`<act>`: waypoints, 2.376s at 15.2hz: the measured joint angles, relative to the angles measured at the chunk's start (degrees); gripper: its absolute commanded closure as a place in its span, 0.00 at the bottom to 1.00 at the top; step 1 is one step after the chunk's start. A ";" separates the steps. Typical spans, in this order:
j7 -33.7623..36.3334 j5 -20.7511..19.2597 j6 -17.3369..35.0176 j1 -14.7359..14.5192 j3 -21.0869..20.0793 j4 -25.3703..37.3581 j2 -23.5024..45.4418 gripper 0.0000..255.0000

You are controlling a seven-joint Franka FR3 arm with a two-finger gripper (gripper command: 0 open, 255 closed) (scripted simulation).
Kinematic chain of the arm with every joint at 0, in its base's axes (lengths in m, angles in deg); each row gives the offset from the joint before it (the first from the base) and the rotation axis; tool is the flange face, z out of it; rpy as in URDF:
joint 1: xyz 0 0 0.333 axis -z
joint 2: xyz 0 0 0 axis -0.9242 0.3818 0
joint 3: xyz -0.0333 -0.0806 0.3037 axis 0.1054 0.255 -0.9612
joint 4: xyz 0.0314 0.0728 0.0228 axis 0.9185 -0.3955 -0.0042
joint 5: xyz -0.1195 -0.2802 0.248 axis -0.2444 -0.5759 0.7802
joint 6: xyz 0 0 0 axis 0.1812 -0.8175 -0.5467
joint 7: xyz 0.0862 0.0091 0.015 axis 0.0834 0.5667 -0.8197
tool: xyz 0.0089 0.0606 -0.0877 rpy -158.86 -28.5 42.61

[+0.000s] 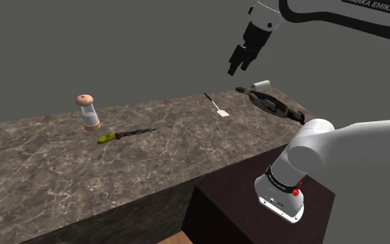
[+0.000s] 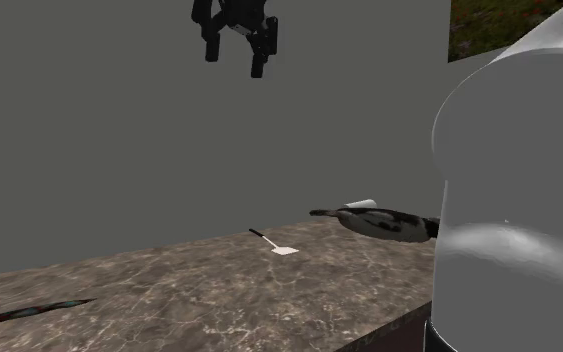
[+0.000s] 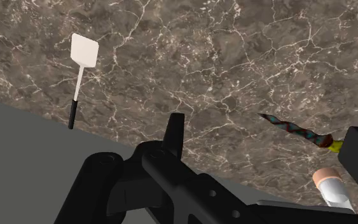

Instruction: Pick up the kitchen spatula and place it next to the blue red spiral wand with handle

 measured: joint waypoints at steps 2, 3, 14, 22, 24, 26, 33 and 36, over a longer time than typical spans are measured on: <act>-0.09 -0.14 0.59 0.19 0.17 -0.11 0.56 0.00; -0.26 -0.34 1.45 0.46 0.49 -0.80 0.85 0.00; -2.96 -3.19 18.52 4.73 5.30 -4.02 16.25 0.00; -5.58 -3.90 29.08 7.55 9.38 -1.30 30.56 0.00; -6.03 -3.70 31.85 8.06 10.17 -0.72 34.21 0.00; -6.72 -3.22 33.91 8.55 11.03 1.37 38.58 0.00; -9.89 -0.59 39.88 10.93 13.57 7.79 52.04 0.00; -11.20 1.17 41.66 12.16 14.03 12.12 58.71 0.00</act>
